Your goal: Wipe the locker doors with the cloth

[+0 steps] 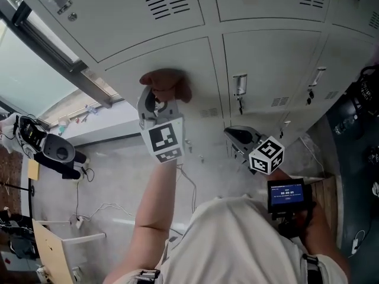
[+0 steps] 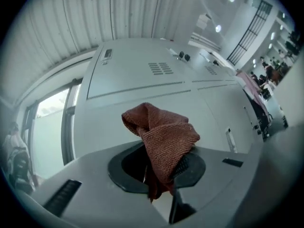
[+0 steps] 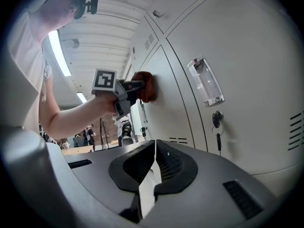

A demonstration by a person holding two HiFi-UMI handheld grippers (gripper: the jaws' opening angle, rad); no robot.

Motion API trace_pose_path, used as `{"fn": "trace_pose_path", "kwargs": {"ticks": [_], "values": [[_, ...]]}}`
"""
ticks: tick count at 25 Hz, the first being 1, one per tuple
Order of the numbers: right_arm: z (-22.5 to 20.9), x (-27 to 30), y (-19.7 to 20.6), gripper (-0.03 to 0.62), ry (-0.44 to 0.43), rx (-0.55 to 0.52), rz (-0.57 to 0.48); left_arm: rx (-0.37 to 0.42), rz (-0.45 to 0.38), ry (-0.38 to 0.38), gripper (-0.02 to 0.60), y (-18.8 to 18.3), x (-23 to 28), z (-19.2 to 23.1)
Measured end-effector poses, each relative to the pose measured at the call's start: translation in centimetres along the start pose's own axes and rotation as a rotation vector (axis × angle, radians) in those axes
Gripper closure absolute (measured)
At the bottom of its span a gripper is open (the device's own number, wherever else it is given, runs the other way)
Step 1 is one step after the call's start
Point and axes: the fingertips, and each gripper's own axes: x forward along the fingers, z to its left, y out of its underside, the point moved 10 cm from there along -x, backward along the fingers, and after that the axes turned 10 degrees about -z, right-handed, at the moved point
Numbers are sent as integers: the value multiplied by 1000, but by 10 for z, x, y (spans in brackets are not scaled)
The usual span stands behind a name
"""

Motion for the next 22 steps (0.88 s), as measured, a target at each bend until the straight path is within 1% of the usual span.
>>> {"fn": "trace_pose_path", "kwargs": {"ticks": [3, 5, 8, 12, 14, 17, 19, 20, 21, 22], "values": [[-2, -5, 6, 574, 19, 7, 17, -84, 118, -22, 506, 52, -19, -12], [-2, -8, 11, 574, 33, 11, 32, -117, 187, -24, 505, 84, -30, -26], [-3, -13, 18, 574, 54, 16, 51, -127, 248, -22, 505, 125, -43, -46], [-8, -21, 21, 574, 91, 16, 66, -108, 335, 23, 505, 172, -53, -68], [-9, -26, 22, 574, 107, 16, 70, -133, 418, 30, 505, 198, -60, -74], [-9, -30, 24, 574, 120, 15, 79, -200, 595, 18, 505, 240, -74, -73], [-10, -32, 24, 574, 126, 15, 83, -248, 698, -8, 505, 257, -78, -65], [-10, -32, 24, 574, 129, 16, 82, -241, 718, -15, 505, 257, -78, -60], [-10, -31, 24, 574, 130, 18, 80, -213, 712, -17, 505, 251, -76, -56], [-10, -30, 25, 574, 130, 21, 77, -178, 682, -18, 505, 239, -74, -52]]}}
